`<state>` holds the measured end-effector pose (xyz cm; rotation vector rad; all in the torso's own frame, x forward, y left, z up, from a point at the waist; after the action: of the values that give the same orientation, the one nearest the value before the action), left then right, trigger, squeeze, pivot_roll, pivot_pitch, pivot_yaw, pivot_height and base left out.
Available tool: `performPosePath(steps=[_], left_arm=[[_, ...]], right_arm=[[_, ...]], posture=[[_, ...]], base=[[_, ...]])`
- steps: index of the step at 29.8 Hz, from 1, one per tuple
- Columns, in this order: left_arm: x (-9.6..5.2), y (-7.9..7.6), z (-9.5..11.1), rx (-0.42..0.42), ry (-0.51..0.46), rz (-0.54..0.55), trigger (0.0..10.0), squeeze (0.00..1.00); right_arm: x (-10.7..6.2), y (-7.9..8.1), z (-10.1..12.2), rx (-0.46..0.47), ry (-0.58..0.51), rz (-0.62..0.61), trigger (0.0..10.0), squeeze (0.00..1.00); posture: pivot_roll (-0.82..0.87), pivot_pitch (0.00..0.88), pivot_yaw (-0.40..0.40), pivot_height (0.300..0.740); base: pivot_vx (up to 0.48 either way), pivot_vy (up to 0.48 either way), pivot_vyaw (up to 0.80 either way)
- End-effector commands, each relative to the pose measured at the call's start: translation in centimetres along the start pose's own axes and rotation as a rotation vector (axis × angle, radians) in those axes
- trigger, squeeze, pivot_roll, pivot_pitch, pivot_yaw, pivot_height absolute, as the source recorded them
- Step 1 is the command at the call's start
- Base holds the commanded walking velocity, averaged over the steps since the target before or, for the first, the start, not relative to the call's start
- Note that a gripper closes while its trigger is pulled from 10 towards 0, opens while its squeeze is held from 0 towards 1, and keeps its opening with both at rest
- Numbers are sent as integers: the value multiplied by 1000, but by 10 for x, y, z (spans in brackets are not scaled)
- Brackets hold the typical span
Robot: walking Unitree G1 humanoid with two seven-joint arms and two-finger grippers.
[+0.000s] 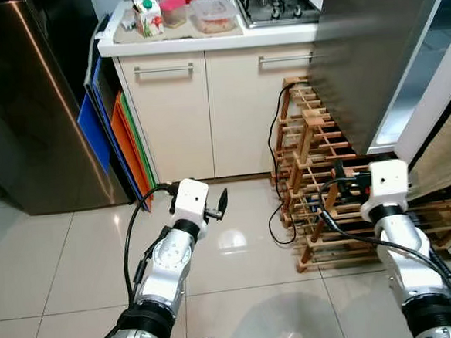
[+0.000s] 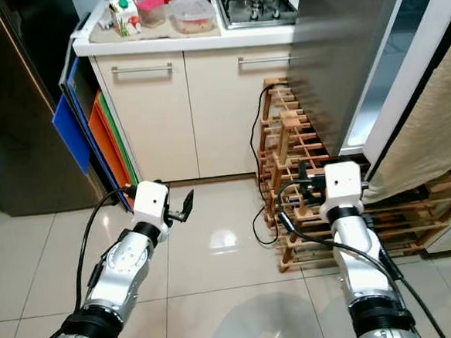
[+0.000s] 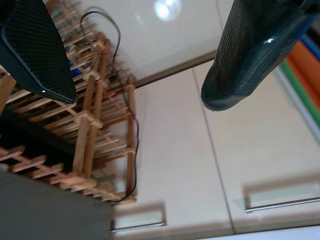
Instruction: Restocking fridge
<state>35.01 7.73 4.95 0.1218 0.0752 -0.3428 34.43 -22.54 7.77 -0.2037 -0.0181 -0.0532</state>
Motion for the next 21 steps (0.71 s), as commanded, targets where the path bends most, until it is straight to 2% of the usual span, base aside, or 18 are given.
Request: performPosePath(steps=[1,12,14,19,21], left_arm=[[5,0,11,14,-24,-14,10000,0],[6,-7,11,44,-9,-57,10000,0],[6,-14,11,50,-9,-87,10000,0],[6,-14,11,39,-8,-86,10000,0],[6,-13,10,33,-3,-77,10000,0]], right_arm=[[4,-4,6,0,-20,-23,10000,0],[8,-9,6,-6,-21,-52,10000,0],[16,-9,11,-14,-29,-53,10000,0],[23,-17,15,-19,-26,-74,10000,0],[26,-21,16,-24,-22,-86,10000,0]], posture=[[-102,46,38,740],[-99,44,40,740],[-102,45,43,740],[-102,45,43,740],[-100,41,45,740]], base=[[431,0,0],[462,0,0],[480,0,0],[480,0,0],[0,0,0]])
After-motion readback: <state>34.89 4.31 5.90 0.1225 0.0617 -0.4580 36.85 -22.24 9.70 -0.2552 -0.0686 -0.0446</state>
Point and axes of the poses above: a point about 5 cm out from each wrist's last joint towards the gripper, its own x axis pointing out of the wrist towards the gripper, its own z axis along the axis of the wrist's last joint, y = z × x, the point moved 5 cm from there along x, pointing out of the wrist towards the gripper
